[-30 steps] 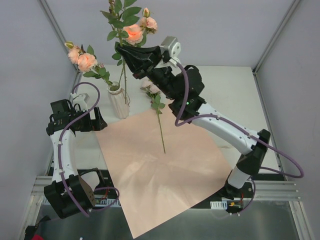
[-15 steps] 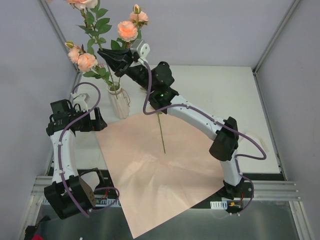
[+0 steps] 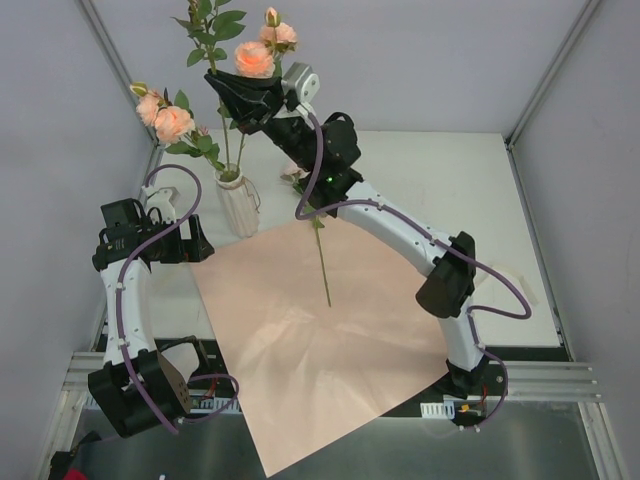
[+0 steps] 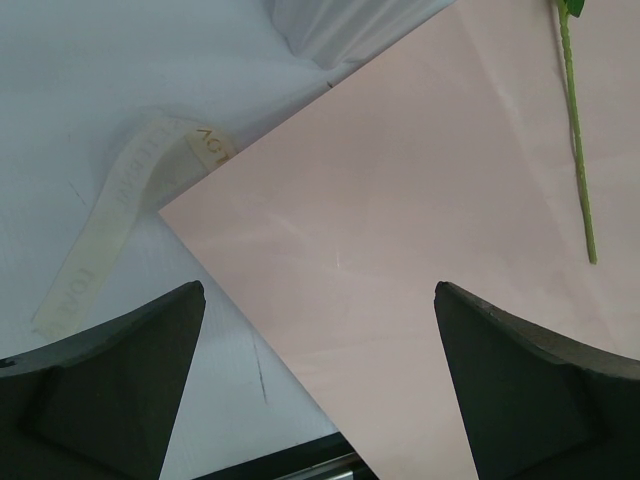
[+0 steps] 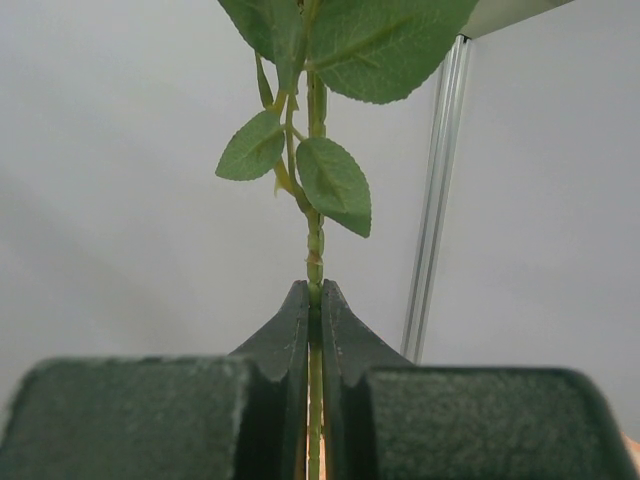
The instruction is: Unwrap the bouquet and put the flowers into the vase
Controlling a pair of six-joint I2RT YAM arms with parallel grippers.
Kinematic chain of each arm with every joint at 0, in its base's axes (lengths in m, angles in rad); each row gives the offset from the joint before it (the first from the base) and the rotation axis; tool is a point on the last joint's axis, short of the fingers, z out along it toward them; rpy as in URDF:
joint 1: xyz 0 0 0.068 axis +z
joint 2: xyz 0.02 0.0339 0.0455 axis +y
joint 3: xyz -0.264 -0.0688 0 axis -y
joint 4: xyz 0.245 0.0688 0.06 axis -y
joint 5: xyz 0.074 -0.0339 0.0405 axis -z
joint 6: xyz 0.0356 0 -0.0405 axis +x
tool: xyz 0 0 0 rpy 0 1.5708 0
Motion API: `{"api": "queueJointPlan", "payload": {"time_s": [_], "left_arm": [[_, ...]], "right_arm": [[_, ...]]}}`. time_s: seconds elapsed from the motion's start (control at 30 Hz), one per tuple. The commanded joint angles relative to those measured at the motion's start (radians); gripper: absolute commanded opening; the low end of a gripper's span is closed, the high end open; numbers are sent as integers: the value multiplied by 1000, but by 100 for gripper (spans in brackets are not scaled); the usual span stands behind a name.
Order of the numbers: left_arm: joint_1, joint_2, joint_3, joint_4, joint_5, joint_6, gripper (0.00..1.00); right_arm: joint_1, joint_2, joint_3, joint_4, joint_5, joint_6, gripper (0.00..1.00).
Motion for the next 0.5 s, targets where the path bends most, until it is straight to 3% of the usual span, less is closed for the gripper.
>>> {"api": "queueJointPlan", "payload": {"time_s": [0.0,0.47], "left_arm": [[8,4,22,-20,16,31,99],[8,1,19,-20,32,30,99]], "right_arm": [[-10,12,69,81,1,19,1],[-53,71,2,59,32,44,1]]}}
